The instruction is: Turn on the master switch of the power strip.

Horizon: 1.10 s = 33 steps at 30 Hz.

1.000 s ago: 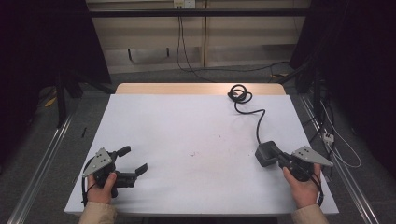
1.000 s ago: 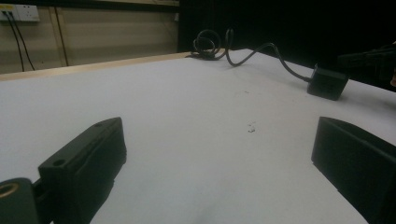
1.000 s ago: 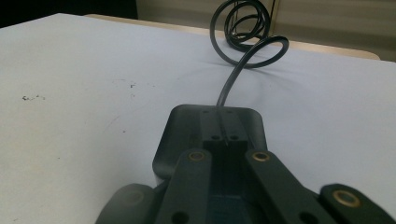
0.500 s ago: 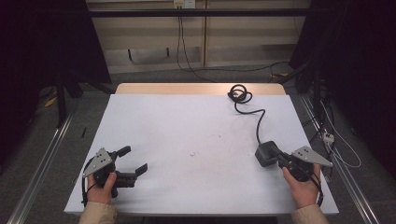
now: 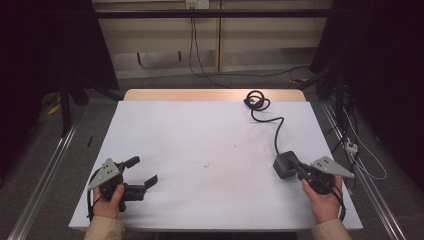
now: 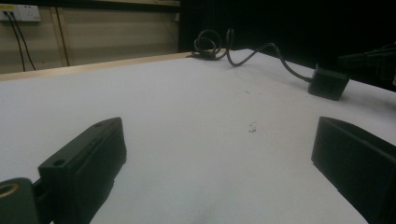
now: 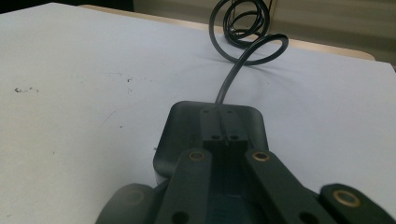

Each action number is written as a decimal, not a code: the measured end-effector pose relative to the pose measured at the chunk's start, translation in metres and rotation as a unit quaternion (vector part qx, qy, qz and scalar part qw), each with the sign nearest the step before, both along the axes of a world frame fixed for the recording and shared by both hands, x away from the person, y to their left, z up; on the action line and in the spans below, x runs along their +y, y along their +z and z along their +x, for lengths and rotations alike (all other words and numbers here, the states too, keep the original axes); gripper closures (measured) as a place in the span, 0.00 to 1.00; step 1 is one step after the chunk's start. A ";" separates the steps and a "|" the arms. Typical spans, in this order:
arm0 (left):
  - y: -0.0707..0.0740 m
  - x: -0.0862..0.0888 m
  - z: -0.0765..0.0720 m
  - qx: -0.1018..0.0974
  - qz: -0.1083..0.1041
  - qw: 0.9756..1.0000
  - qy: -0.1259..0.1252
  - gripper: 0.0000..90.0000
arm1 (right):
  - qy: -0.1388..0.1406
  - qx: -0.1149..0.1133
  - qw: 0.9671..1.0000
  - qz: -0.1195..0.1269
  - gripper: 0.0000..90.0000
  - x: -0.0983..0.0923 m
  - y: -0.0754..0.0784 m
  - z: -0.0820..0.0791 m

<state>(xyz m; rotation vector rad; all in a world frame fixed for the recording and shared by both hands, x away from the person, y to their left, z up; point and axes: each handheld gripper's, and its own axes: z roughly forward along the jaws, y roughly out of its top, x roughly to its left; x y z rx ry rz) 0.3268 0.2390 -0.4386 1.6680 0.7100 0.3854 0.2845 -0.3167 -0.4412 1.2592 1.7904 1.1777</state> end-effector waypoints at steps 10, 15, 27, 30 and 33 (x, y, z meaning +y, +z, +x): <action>0.000 0.000 0.000 -0.001 0.000 1.000 0.000 0.03 | -0.001 -0.002 1.000 0.008 1.00 -0.001 -0.001 0.000; 0.000 0.000 0.000 0.000 -0.002 1.000 0.002 0.03 | -0.002 0.000 1.000 0.016 1.00 -0.002 -0.001 0.000; 0.001 0.000 0.000 -0.003 -0.002 1.000 0.000 0.03 | 0.000 -0.004 1.000 0.011 1.00 -0.003 0.000 -0.001; 0.000 0.000 0.001 -0.002 0.000 1.000 0.000 0.03 | 0.000 -0.005 1.000 0.008 1.00 -0.002 -0.001 -0.002; 0.001 0.000 0.001 -0.003 -0.001 1.000 -0.001 0.03 | 0.001 -0.006 1.000 0.008 1.00 -0.002 -0.001 -0.002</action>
